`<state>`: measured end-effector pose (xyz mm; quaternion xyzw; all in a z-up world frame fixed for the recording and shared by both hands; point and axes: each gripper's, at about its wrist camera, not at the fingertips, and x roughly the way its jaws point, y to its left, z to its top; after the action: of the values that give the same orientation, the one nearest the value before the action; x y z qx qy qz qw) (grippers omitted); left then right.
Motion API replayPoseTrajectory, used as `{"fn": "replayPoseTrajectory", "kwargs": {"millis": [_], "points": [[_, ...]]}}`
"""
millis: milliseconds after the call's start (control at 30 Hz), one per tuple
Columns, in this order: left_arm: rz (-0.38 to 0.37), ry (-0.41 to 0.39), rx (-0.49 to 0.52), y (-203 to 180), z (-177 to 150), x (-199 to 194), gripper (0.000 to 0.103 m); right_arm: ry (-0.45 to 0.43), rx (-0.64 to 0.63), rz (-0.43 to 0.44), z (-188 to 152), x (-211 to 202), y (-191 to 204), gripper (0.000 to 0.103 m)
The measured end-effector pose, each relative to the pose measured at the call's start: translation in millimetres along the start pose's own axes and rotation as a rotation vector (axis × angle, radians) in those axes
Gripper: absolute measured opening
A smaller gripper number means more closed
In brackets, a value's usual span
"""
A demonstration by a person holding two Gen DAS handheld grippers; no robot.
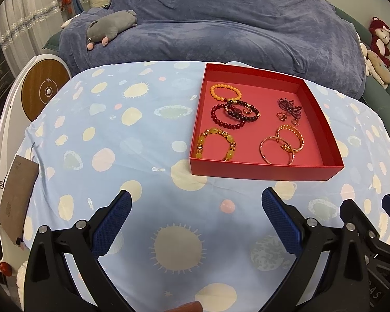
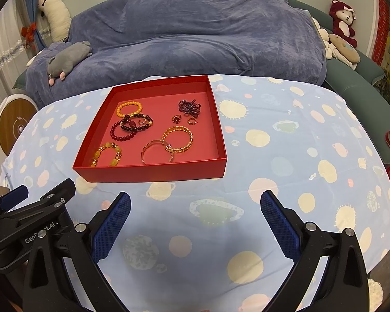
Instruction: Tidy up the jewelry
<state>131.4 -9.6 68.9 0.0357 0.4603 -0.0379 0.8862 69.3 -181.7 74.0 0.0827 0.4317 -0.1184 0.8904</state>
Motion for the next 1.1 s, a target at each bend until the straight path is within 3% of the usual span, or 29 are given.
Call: {"fn": "replayPoseTrajectory", "kwargs": {"millis": [1100], "points": [[0.005, -0.013, -0.011, 3.9, 1.8, -3.9, 0.096, -0.008, -0.005, -0.003, -1.2, -3.7, 4.5, 0.096]]}}
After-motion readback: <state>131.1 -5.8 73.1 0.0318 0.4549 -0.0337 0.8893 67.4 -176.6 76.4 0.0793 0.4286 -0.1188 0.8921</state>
